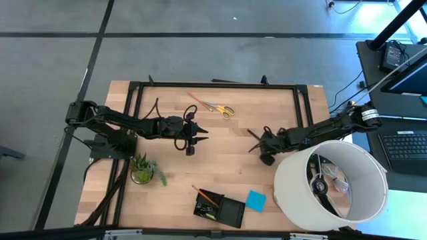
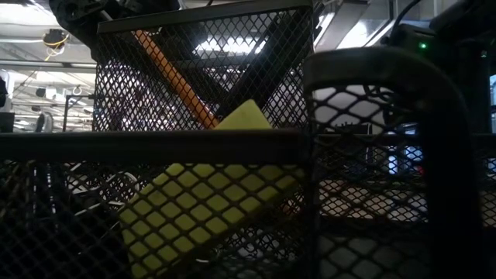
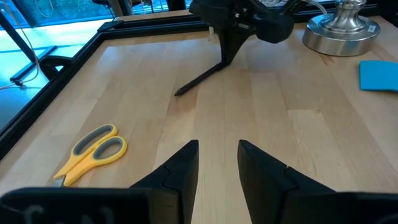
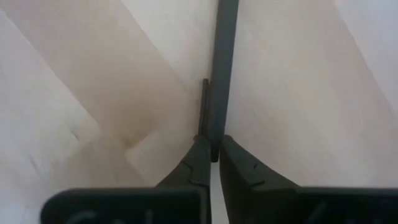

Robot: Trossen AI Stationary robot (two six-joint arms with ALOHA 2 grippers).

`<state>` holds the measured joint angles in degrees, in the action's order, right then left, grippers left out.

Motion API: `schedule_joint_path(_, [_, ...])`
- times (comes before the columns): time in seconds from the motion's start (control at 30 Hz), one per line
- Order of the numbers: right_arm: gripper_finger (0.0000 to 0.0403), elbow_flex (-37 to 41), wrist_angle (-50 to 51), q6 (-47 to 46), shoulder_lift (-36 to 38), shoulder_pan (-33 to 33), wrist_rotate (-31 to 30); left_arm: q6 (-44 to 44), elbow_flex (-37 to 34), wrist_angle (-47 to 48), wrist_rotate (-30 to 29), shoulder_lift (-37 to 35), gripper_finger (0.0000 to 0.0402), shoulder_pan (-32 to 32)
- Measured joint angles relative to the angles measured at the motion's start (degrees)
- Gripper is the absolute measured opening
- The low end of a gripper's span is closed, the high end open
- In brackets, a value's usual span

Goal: Pick and place office supplies into organizer
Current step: Put the black pen into the black desk organizer

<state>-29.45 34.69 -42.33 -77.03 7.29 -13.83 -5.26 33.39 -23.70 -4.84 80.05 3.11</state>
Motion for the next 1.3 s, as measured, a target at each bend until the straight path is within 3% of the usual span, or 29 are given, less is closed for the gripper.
schedule_joint_path(0.4, [0.0001,0.22,-14.42,5.34,-0.02,-0.07,0.53,0.00,0.00,-0.01,0.00,0.00,0.0102,0.00])
schedule_joint_path(0.8, [0.0002,0.17,-15.03,5.32,0.00,-0.07,0.12,0.43,0.04,-2.60,0.00,1.16,0.0104,0.00])
schedule_joint_path(0.97, [0.0002,0.13,-15.25,5.32,-0.05,-0.07,0.06,-2.10,0.59,-6.52,0.00,6.36,0.0110,0.00])
schedule_joint_path(1.3, [0.0002,-0.28,-16.78,5.34,-4.07,-0.07,-1.15,-7.41,12.94,-1.21,4.15,18.12,0.0121,0.94])
